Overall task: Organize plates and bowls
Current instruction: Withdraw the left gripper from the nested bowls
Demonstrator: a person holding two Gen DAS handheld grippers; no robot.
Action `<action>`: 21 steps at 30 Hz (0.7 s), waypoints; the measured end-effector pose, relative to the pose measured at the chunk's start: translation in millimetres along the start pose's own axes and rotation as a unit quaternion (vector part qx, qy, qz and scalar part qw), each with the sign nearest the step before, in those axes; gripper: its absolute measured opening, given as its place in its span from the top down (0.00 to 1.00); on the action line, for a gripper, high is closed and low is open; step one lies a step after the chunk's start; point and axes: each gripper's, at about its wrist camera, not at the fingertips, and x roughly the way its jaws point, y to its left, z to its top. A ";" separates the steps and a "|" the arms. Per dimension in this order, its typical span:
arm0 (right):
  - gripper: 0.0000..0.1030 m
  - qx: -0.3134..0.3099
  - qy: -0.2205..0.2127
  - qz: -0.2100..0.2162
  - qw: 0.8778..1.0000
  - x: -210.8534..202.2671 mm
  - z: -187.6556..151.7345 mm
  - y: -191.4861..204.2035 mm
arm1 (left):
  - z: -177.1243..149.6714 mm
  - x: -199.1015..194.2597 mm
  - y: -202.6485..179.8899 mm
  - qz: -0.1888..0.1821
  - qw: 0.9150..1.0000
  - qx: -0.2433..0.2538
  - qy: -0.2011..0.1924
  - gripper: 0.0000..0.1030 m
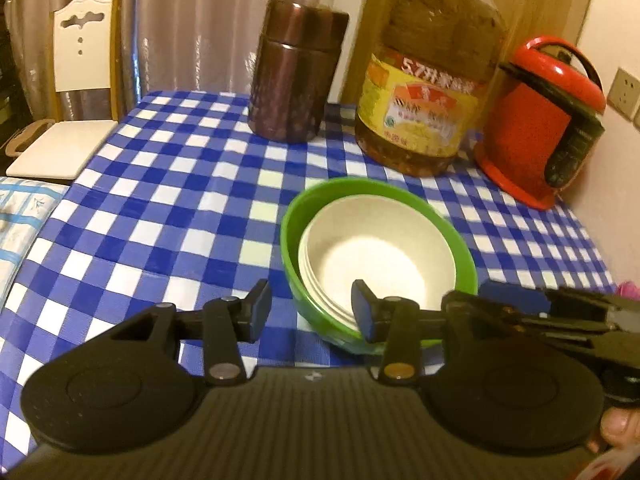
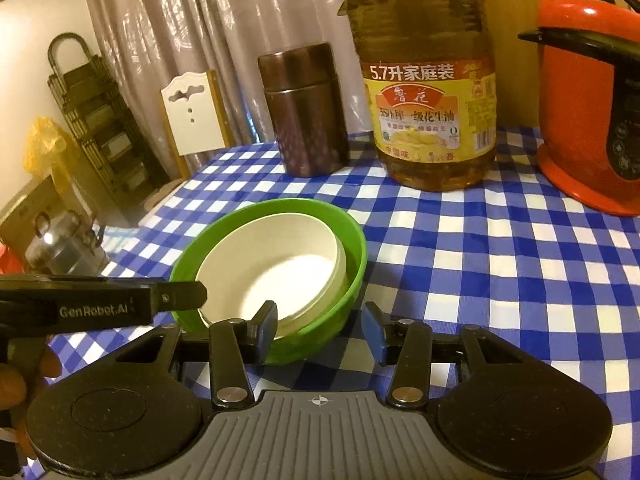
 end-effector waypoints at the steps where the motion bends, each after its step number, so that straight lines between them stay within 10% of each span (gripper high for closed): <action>1: 0.54 0.002 0.000 0.000 1.000 -0.6 -0.1 -0.7 | 0.3 -1.6 1.5 -0.001 1.000 -0.006 -0.004 0.61; 21: 0.54 0.107 0.015 0.007 0.994 -81.1 -16.0 2.0 | -25.4 -85.2 -9.8 -0.009 0.999 -0.029 -0.015 0.61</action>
